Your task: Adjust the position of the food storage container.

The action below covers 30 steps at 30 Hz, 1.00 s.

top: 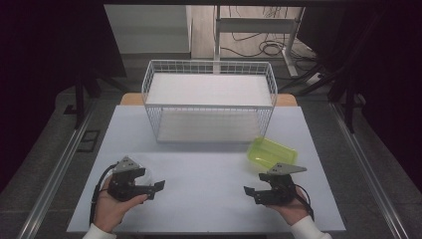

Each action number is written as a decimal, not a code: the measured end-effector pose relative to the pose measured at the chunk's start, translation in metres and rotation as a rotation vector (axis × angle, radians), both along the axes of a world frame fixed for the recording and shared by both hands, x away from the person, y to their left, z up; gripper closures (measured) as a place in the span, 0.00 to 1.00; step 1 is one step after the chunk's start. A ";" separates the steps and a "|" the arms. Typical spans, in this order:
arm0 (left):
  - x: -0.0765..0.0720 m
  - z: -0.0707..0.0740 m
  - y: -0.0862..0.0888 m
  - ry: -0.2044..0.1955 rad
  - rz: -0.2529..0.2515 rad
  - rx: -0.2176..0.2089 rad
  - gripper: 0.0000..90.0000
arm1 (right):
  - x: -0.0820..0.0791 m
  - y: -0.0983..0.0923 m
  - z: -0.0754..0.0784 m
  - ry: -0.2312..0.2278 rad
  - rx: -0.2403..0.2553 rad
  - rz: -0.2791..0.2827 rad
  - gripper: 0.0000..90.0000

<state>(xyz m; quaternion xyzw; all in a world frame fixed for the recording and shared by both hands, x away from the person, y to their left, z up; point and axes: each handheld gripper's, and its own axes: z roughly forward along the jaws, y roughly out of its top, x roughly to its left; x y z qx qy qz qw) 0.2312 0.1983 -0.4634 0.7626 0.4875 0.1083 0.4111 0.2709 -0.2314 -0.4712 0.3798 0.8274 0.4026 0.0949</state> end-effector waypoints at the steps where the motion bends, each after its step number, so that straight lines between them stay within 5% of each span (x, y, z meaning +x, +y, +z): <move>1: 0.000 0.000 0.000 -0.001 -0.002 -0.002 0.15 | 0.000 0.000 0.000 -0.002 0.001 0.001 0.26; 17: 0.001 0.001 0.000 0.008 -0.018 0.019 0.15 | -0.002 0.002 0.002 0.012 -0.024 0.013 0.28; 30: 0.003 0.002 -0.001 0.019 -0.025 -0.003 0.15 | -0.001 0.000 0.005 0.032 -0.023 0.009 0.30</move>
